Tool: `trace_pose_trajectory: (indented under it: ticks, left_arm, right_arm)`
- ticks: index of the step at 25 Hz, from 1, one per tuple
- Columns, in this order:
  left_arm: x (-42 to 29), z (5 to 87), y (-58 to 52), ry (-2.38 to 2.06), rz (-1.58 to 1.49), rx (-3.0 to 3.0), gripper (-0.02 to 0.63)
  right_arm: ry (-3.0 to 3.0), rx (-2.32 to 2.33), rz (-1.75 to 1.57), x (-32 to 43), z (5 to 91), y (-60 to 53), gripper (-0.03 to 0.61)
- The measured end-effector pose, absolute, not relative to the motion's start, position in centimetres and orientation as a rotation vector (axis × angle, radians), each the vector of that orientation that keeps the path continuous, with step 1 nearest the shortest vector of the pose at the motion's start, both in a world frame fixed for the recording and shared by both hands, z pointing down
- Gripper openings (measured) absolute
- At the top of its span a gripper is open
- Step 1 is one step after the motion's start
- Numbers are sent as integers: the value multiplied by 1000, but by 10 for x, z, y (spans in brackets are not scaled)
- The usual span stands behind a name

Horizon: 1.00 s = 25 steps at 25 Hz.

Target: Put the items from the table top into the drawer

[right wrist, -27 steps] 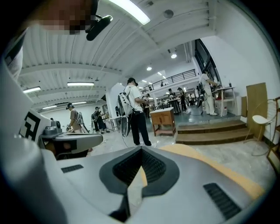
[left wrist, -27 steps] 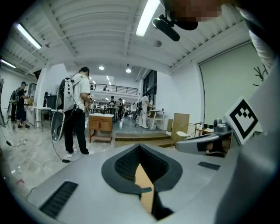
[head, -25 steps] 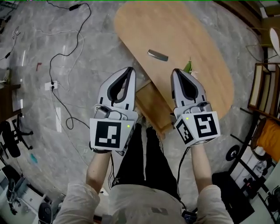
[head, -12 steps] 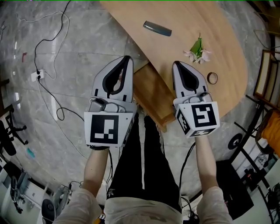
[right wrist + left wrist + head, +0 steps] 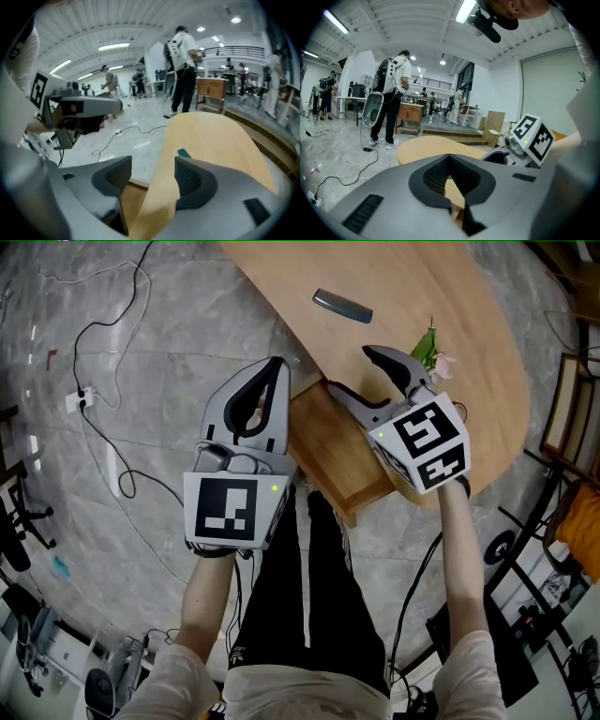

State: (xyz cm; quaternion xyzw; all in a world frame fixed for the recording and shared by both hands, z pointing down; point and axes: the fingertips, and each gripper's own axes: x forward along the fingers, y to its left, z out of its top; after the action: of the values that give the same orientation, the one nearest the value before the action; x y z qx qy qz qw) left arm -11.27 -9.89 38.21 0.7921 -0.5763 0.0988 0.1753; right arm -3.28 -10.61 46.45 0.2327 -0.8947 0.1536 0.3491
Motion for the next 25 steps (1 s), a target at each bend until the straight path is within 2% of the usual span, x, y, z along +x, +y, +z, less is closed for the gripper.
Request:
trace_pose_trajectory:
  ticks: [8,16,25]
  left_arm:
    - [-125,400,-111,-1601,302,2242,8]
    - [-148,424,-112,-1596,334,2180,8]
    - [-168,435,-114,-1611,345,2129,8]
  right_arm:
    - [-2042,334,129,-46,539,-190,275]
    - [-1828,199,138,-33,592,-233,230]
    - [-1766,90,163,-40,600,-220,221]
